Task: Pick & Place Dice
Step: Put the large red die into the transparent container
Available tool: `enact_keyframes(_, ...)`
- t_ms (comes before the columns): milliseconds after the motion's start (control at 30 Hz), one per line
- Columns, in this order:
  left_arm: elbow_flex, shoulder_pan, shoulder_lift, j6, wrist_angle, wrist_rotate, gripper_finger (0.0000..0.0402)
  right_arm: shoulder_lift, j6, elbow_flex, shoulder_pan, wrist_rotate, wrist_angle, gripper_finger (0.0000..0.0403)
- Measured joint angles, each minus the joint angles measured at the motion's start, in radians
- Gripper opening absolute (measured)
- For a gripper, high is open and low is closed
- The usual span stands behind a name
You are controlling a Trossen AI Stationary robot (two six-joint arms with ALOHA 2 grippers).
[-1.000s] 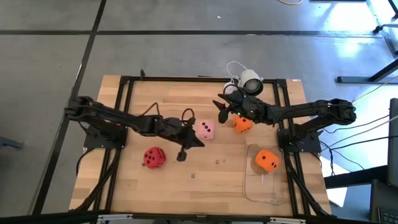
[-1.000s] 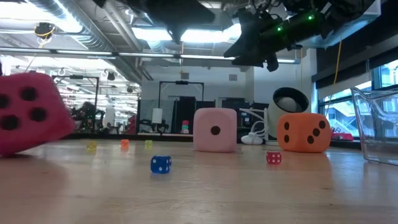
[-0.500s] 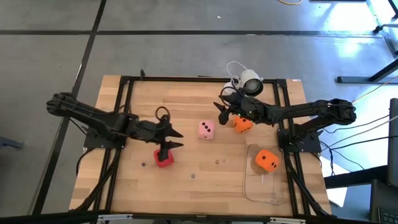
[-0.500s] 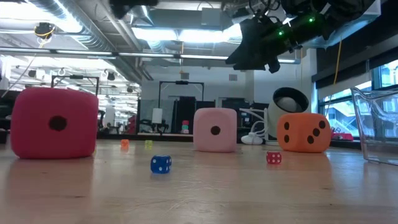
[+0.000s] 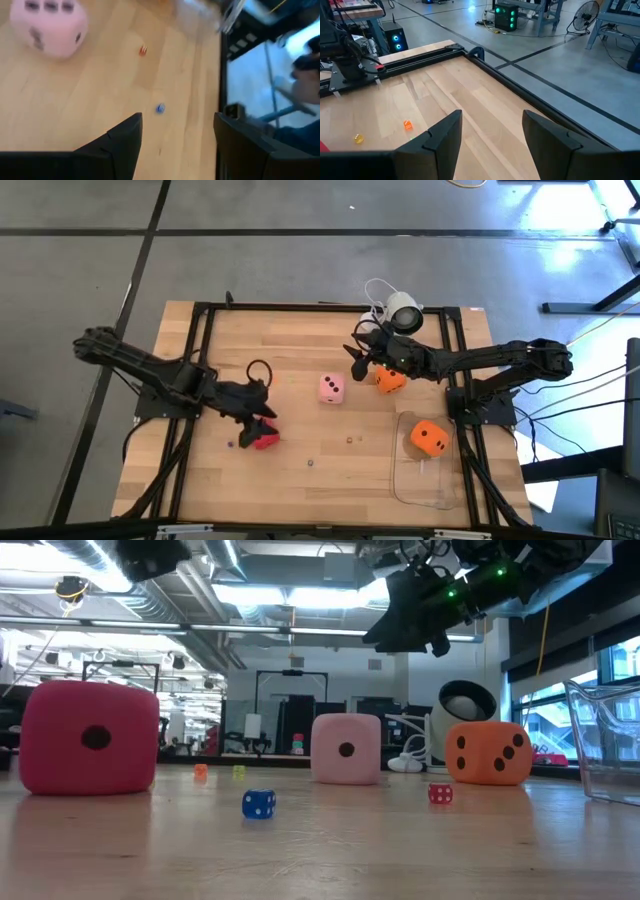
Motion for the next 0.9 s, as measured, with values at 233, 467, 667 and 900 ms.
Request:
enact_keyframes(233, 0.0, -0.01, 0.034, -0.227, -0.175, -0.047, 0.0239, 0.0, 0.0, 0.0, 0.0, 0.0, 0.001, 0.0208)
enact_keyframes(467, 0.0, 0.01, 0.041, -0.243, -0.27, -0.129, 0.024, 0.0, 0.0, 0.0, 0.0, 0.0, 0.002, 0.0208)
enact_keyframes(667, 0.0, 0.073, 0.041, -0.201, -0.319, -0.118, 0.024, 0.0, 0.026, 0.0, 0.0, -0.014, 0.009, 0.0208)
enact_keyframes(900, -0.037, 0.181, 0.032, -0.12, -0.319, -0.007, 0.024, 0.0, 0.033, 0.0, 0.0, -0.072, 0.01, 0.0208)
